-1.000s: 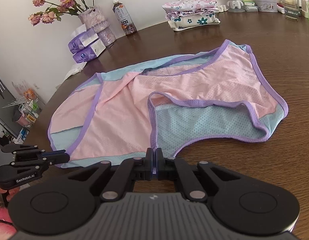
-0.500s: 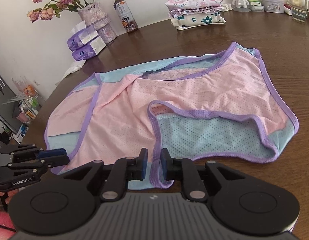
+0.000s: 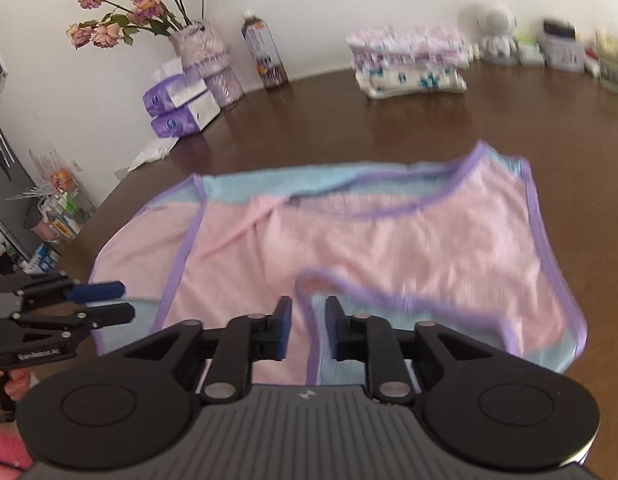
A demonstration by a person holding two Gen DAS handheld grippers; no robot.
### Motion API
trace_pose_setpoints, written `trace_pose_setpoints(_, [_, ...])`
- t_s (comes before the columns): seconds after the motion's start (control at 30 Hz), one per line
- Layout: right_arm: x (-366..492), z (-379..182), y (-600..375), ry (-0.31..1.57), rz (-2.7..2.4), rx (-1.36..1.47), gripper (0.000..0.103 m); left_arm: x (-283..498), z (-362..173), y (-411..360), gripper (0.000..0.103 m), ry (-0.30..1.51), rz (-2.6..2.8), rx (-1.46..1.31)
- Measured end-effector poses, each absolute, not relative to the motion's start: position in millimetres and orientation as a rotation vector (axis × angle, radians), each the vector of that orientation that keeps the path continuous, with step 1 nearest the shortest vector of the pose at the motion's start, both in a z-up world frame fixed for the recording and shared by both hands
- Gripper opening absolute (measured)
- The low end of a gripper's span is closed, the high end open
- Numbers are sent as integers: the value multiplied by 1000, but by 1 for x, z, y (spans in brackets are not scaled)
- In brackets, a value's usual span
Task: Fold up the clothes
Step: 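Lift the gripped lavender edge with both grippers and pull it back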
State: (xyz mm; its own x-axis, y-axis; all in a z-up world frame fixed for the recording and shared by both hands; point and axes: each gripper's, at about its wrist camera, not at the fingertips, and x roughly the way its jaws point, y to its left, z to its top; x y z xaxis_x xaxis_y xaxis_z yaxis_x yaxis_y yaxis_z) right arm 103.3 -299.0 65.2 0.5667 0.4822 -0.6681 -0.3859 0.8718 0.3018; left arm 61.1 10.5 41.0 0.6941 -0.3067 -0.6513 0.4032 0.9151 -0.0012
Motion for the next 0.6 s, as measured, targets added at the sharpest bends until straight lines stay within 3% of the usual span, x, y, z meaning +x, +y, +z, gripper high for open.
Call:
trace_pose_setpoints(0.33, [187, 58, -242, 805, 551, -104, 45, 159, 28, 8, 41, 767, -322, 110])
trace_pose_setpoints(0.47, [203, 46, -231, 834, 575, -154, 44, 180, 19, 15, 41, 819, -309, 59])
trace_pose_setpoints(0.5, [204, 45, -230, 836, 585, -157, 41, 184, 18, 17, 40, 823, -306, 51])
trace_pose_setpoints(0.6, [206, 43, -228, 846, 611, -168, 12, 190, 17, 19, 38, 815, -302, 41])
